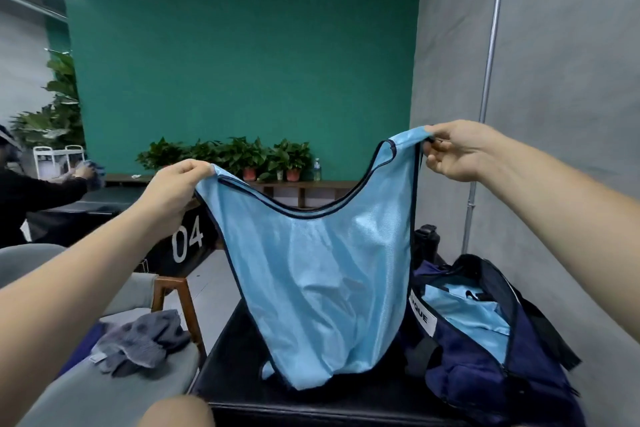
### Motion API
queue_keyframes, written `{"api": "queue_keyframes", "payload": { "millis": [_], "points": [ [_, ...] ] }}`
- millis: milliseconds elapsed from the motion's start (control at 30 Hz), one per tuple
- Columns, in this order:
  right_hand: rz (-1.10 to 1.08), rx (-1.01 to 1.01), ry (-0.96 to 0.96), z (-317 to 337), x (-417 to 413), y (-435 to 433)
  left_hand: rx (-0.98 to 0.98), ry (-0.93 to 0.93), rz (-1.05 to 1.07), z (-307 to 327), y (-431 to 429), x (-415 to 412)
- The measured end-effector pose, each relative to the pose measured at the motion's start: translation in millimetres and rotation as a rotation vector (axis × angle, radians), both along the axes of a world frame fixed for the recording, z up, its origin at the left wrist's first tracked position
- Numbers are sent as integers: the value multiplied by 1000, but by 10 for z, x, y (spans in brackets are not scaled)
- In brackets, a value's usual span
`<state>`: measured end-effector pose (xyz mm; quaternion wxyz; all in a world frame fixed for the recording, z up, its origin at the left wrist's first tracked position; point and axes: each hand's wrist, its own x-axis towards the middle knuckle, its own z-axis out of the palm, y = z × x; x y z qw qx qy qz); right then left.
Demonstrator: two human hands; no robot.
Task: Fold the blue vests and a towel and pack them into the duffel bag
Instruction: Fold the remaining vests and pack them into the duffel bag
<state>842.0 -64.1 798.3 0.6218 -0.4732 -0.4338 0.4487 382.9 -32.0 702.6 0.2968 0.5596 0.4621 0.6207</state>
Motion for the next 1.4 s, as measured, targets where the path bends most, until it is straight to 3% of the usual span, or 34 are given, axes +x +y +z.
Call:
{"api": "queue_keyframes", "payload": {
  "millis": [133, 233, 500, 700, 900, 1033, 1400],
  "points": [
    [-59, 114, 35, 97, -14, -77, 105, -119, -20, 362, -55, 78],
    [-97, 192, -53, 180, 0, -170, 161, -127, -18, 620, -147, 117],
    [52, 322, 5, 394, 23, -403, 281, -153, -53, 1161, -384, 110],
    [234, 487, -210, 524, -33, -616, 346, -173, -100, 1528, -684, 131],
    [-37, 570, -307, 545, -152, -674, 365, -125, -83, 1735, -936, 184],
    [-44, 563, -348, 585, -127, -720, 377, -111, -59, 1788, -1000, 131],
    [-107, 605, -232, 734, -60, -901, 362, -97, -41, 1878, -1077, 12]
  ]
}}
